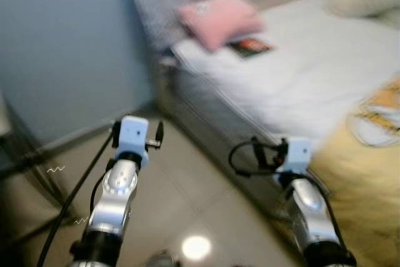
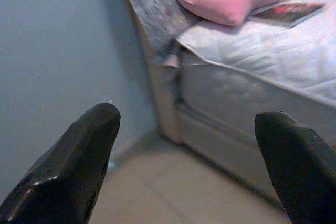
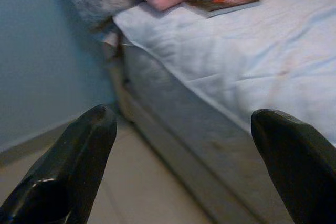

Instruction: Clean up the room

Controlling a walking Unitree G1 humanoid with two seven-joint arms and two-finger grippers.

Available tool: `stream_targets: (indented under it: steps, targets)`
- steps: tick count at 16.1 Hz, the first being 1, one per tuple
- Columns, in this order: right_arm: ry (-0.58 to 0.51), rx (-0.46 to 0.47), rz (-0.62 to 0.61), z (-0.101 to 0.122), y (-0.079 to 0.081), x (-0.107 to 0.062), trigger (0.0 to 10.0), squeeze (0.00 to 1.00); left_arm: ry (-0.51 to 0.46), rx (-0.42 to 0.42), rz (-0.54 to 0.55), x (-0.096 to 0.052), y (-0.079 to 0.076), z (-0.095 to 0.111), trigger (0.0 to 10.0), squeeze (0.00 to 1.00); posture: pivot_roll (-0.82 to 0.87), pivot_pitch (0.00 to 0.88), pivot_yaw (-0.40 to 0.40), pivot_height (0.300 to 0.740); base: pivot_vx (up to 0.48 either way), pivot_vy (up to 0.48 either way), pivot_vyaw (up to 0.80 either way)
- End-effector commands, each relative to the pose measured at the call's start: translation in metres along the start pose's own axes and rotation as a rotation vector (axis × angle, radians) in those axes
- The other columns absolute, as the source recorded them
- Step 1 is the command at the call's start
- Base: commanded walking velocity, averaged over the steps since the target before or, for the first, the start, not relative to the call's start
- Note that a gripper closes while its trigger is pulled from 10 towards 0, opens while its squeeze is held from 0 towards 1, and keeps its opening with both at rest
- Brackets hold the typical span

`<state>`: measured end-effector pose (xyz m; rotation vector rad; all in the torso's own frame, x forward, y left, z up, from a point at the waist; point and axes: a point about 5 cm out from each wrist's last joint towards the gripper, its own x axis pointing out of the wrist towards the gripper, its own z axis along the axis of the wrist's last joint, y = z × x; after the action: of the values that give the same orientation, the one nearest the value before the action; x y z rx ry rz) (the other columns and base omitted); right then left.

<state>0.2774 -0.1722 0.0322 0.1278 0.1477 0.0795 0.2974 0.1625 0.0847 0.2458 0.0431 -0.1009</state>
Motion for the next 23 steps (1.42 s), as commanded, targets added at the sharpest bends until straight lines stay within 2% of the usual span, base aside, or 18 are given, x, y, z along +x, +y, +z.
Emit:
stream_targets:
  steps: [1, 3, 4, 6, 8, 12, 13, 14, 18, 19, 20, 21, 23]
  targets:
    - [-0.001, 0.012, -0.044, -0.002, -0.008, -0.005, 10.0, 0.04, -0.023, 0.024, -0.045, 0.0, -0.005, 0.007, 10.0, 0.0, 0.15, 0.0, 0.024, 0.74, 0.0, 0.0, 0.61]
    - [0.004, 0.015, -0.052, -0.006, -0.005, -0.008, 10.0, 0.06, -0.011, -0.016, -0.046, 0.007, 0.0, 0.011, 10.0, 0.0, 0.13, 0.0, 0.053, 0.74, 0.0, 0.0, 0.6]
    - [-0.002, 0.015, -0.033, -0.004, 0.0, -0.006, 10.0, 0.07, -0.026, -0.068, -0.026, 0.012, 0.0, 0.016, 10.0, 0.0, 0.11, 0.0, 0.067, 0.74, 0.379, -0.274, 0.59]
    - [-0.017, 0.007, -0.019, 0.002, 0.001, 0.0, 10.0, 0.07, -0.038, -0.111, -0.036, 0.017, -0.012, 0.024, 10.0, 0.0, 0.09, 0.0, 0.077, 0.74, 0.398, -0.264, 0.59]
    - [-0.022, -0.009, -0.015, 0.006, -0.002, 0.003, 10.0, 0.09, -0.034, -0.135, -0.033, 0.016, -0.015, 0.023, 10.0, 0.0, 0.08, 0.0, 0.067, 0.74, 0.416, -0.129, 0.59]
    - [-0.016, -0.08, 0.048, 0.014, 0.003, 0.011, 10.0, 0.09, 0.008, -0.227, 0.072, 0.023, 0.0, 0.015, 10.0, 0.0, 0.09, 0.0, 0.036, 0.74, 0.446, 0.0, 0.59]
    - [-0.002, -0.104, 0.058, 0.014, 0.005, 0.012, 10.0, 0.02, 0.016, -0.23, 0.095, 0.023, 0.004, 0.012, 10.0, 0.0, 0.1, 0.0, 0.02, 0.74, 0.472, 0.0, 0.0]
    - [0.003, -0.091, 0.045, 0.013, 0.004, 0.013, 10.0, 0.0, 0.023, -0.229, 0.116, 0.022, 0.008, 0.01, 10.0, 0.0, 0.11, 0.0, 0.008, 0.74, 0.472, 0.0, 0.0]
    - [0.021, -0.116, 0.048, 0.011, 0.002, 0.013, 10.0, 0.0, 0.038, -0.226, 0.133, 0.019, 0.01, 0.004, 10.0, 0.0, 0.12, 0.0, -0.006, 0.74, 0.472, 0.0, 0.0]
    - [0.027, -0.124, 0.065, 0.009, 0.003, 0.013, 10.0, 0.0, 0.028, -0.205, 0.088, 0.017, 0.005, 0.004, 10.0, 0.0, 0.13, 0.0, -0.004, 0.74, 0.472, 0.0, 0.0]
    - [0.018, -0.101, 0.106, 0.01, 0.007, 0.012, 10.0, 0.0, 0.038, -0.224, 0.072, 0.017, 0.002, 0.002, 10.0, 0.0, 0.13, 0.0, -0.002, 0.74, 0.472, 0.0, 0.0]
    - [0.01, -0.112, 0.08, 0.012, 0.007, 0.014, 10.0, 0.01, 0.01, -0.185, 0.055, 0.019, -0.002, 0.007, 10.0, 0.0, 0.13, 0.0, 0.006, 0.74, 0.472, 0.0, 0.71]
    - [0.012, -0.099, 0.051, 0.012, 0.006, 0.016, 10.0, 0.03, 0.006, -0.192, 0.055, 0.023, -0.001, 0.01, 10.0, 0.0, 0.12, 0.0, 0.009, 0.74, 0.472, 0.0, 0.62]
